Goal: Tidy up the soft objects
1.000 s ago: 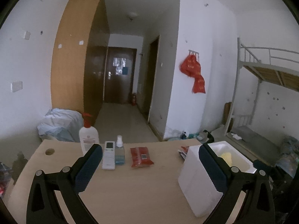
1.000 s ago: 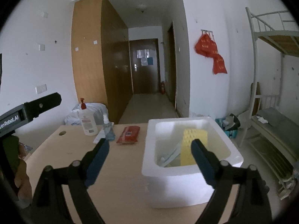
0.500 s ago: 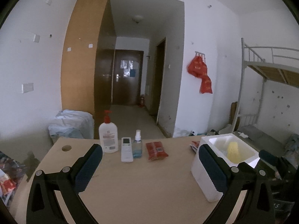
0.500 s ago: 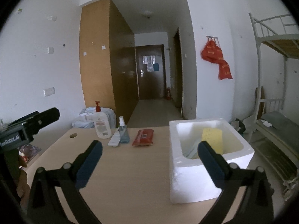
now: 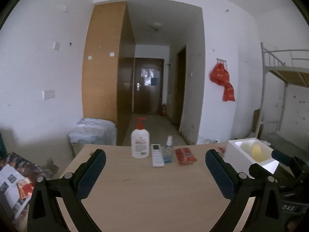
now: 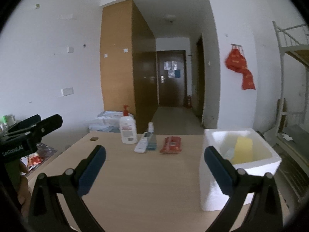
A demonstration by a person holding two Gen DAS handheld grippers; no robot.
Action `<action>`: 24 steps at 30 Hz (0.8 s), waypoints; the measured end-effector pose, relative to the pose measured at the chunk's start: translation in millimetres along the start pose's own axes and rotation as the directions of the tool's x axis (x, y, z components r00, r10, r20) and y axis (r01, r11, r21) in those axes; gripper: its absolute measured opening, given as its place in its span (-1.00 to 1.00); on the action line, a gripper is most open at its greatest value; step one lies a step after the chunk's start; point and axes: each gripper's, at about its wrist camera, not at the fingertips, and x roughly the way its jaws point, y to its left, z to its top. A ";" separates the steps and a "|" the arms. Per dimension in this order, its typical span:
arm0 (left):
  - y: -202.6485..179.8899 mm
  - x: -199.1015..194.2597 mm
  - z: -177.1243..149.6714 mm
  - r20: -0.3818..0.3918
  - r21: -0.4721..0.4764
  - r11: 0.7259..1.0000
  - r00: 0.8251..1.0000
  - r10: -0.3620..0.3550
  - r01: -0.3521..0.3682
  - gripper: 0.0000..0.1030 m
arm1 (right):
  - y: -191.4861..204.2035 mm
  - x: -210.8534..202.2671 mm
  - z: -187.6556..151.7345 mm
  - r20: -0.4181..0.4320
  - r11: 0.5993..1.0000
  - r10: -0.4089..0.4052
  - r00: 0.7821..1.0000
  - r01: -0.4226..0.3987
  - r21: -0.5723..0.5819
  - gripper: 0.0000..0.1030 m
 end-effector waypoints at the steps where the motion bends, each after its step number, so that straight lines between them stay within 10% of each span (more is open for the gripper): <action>1: 2.2 -0.3 -0.4 -0.002 0.003 1.000 1.000 0.006 -0.006 0.99 | 4.0 1.9 -0.2 0.001 1.000 0.017 1.000 -0.017 -0.002 1.00; 24: 24.8 2.3 -81.7 -0.061 -0.064 0.998 0.998 -0.010 0.006 0.99 | 26.0 -7.3 -63.5 0.026 1.000 0.019 0.999 -0.019 0.000 1.00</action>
